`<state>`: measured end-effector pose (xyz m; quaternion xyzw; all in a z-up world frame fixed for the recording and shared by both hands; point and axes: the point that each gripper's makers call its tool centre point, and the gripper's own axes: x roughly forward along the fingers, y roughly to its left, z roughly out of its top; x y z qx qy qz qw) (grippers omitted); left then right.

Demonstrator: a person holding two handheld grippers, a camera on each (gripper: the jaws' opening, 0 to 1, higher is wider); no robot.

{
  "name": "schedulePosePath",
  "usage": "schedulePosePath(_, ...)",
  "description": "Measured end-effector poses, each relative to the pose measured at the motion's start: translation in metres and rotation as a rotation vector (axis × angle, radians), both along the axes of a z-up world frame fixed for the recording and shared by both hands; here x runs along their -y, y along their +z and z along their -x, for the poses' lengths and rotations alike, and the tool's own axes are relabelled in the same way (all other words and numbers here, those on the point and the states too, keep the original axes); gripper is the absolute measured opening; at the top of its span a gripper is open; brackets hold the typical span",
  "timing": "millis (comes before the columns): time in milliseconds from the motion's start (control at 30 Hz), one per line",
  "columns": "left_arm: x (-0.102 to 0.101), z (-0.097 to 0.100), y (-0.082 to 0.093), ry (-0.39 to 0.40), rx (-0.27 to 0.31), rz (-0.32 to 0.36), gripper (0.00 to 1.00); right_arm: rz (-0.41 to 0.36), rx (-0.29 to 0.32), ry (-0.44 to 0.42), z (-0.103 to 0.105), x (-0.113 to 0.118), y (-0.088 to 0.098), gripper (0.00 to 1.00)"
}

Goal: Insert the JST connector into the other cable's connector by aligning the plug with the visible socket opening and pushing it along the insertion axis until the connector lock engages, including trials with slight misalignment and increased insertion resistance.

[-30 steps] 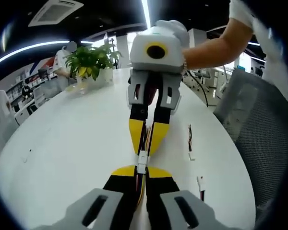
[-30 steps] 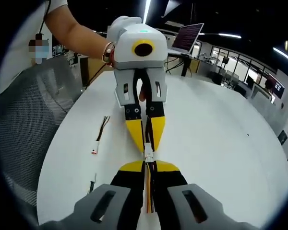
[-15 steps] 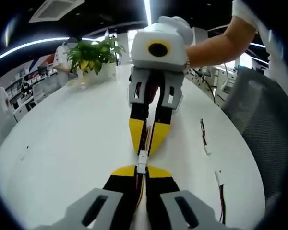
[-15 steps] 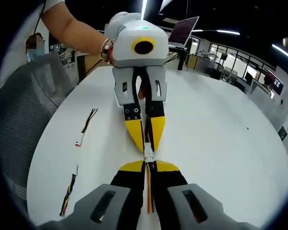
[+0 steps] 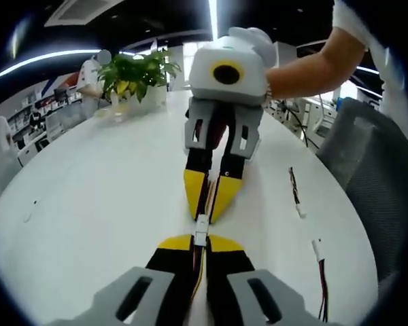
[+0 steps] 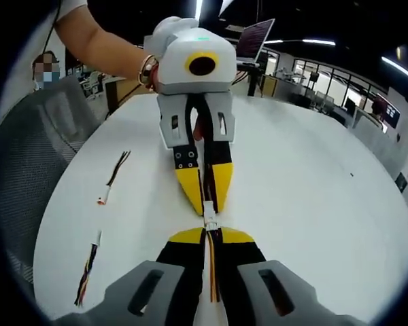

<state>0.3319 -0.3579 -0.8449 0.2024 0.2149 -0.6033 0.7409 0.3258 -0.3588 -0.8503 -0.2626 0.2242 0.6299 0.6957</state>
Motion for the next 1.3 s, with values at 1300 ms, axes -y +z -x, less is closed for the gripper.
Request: schedulePosePath(1300,-0.0007,-0.0012,0.0009,-0.041,0.023,0.005,0.03,-0.017,-0.043,-0.051,-0.0044,0.001,0.0002,0.09)
